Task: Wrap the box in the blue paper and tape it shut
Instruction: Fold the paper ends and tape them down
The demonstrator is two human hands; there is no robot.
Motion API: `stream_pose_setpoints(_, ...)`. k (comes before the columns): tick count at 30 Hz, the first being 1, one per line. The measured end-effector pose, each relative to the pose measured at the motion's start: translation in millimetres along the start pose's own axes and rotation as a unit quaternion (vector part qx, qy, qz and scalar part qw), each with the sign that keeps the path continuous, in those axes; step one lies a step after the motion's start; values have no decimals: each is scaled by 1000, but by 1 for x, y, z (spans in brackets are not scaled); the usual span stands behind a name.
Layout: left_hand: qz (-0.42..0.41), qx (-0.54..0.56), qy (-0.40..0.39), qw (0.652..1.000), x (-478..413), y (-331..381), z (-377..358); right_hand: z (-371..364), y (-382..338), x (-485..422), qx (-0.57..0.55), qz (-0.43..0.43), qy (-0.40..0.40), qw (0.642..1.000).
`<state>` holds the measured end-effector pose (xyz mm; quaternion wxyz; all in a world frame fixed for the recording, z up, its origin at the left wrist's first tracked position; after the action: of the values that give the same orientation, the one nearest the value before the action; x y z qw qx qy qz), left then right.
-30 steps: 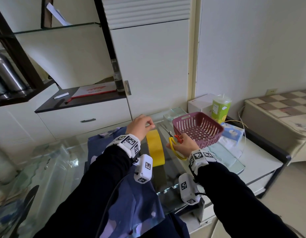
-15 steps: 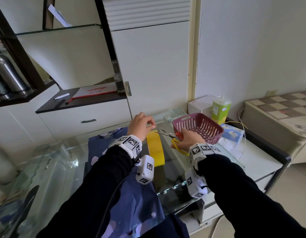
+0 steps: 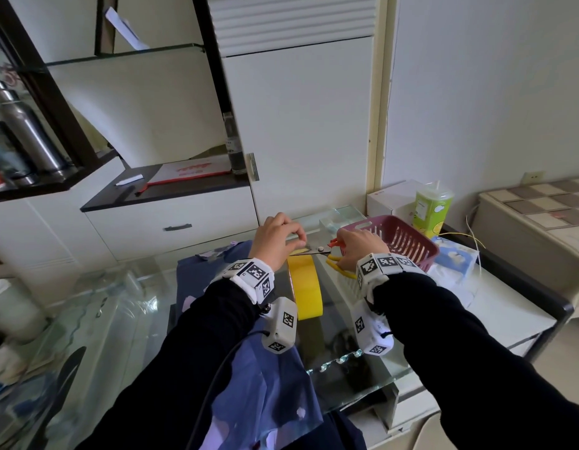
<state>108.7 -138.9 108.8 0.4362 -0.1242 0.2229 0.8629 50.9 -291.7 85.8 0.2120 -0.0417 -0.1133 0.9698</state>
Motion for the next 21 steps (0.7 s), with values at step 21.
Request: stream_pose_setpoints(21, 135, 140, 62, 979, 17, -24, -7, -24, 6, 22, -69, -84, -47, 993)
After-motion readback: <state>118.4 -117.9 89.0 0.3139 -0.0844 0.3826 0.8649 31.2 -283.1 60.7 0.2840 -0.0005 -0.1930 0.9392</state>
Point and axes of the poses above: each hand's wrist, its own x-axis away from the middle knuckle, its own z-axis out of the back of the hand, y = z × x, the point moved 5 cm from there along -x, towards the middle knuckle, and after that the axes turned 13 degrees about -z, right-handed, at the moved point
